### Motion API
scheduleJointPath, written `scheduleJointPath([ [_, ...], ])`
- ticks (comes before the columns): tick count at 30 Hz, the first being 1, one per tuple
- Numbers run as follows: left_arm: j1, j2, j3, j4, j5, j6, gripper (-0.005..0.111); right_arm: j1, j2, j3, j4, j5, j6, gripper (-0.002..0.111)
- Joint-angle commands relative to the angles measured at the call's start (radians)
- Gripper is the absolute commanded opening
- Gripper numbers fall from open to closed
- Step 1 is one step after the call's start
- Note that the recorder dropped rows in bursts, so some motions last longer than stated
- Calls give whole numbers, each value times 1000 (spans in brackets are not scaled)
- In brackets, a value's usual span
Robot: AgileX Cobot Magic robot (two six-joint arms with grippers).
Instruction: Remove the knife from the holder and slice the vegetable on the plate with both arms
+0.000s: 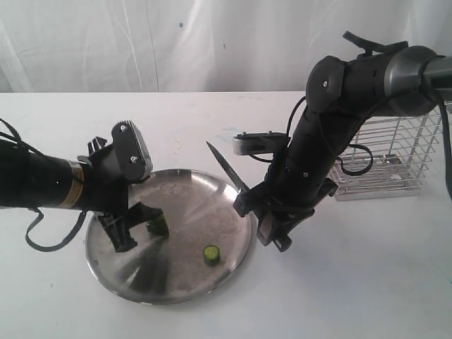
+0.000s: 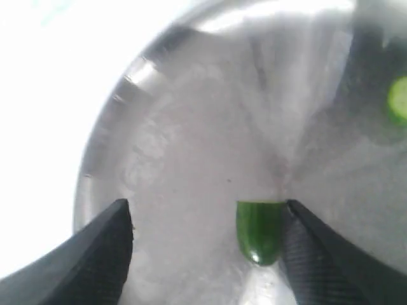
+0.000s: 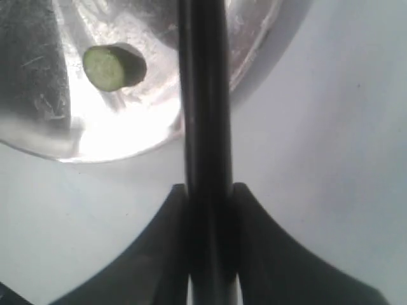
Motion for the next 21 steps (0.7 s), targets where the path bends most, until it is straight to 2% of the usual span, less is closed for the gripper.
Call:
scheduleJointPath([
  [1,-3,-121,-1,-26,69,-94,58,7,-7,1,36,84,-12,0],
  [3,-3,-171,-1,-158,162,-125,41,40,-14,1,36,94,-2,0],
  [6,-3,-236,-27,-357,350,-53,3,120,-26,-2,23,71,74,0],
  [9,-3,-256,-59,-459,466,-61,1,207,-30,-26,-65,29,200,0],
  [11,-3,-256,-61,-524,514,-86,0,268,-24,-52,-196,24,325,0],
  [15,-3,-219,-61,-614,607,-109,0,366,-20,-105,-408,121,491,0],
  [21,-3,-204,-61,-769,695,-43,0,413,-15,-181,-370,126,511,0],
])
